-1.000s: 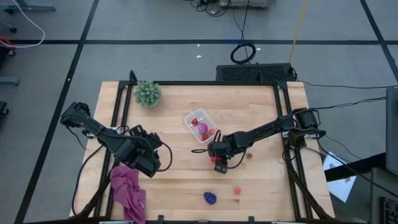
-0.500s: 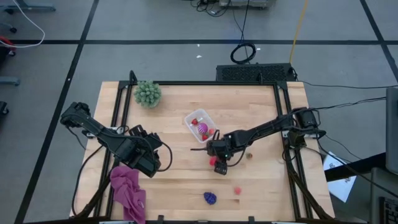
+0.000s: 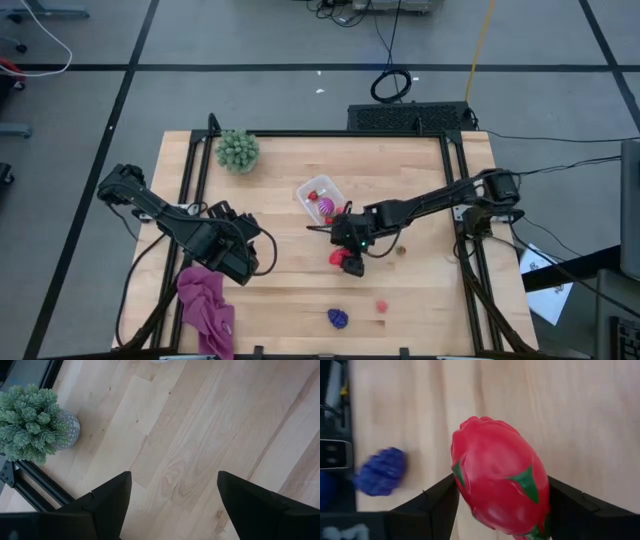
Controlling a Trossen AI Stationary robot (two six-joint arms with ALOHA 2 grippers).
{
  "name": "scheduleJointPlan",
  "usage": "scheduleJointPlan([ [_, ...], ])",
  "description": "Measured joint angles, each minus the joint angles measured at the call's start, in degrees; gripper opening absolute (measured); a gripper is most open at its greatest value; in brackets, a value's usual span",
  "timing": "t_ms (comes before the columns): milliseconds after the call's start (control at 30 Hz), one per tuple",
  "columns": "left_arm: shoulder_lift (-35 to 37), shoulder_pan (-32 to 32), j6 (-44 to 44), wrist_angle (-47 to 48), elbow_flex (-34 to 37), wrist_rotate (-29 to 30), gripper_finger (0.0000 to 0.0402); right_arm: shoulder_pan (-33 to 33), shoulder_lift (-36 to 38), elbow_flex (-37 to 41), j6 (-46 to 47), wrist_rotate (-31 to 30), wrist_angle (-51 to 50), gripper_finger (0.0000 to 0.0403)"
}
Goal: Pick and placing Produce into tupperware
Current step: Put the dragon fruit into the transparent bin
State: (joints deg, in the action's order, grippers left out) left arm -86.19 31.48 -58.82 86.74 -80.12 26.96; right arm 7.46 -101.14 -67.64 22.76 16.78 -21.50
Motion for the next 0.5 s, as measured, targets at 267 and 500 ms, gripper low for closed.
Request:
scheduleJointPlan([
  [267, 0.0, 0.0, 0.02, -0.07, 0.0, 0.02, 0.0296, -0.42, 11.99, -0.01, -6.7, -7.86, 3.81, 0.0238],
  [500, 0.0, -0.02, 0.03, -0.02, 0.02, 0.04, 0.0296, -4.76, 17.57, -0.09, -14.6, -13.94, 13.6, 0.0238],
])
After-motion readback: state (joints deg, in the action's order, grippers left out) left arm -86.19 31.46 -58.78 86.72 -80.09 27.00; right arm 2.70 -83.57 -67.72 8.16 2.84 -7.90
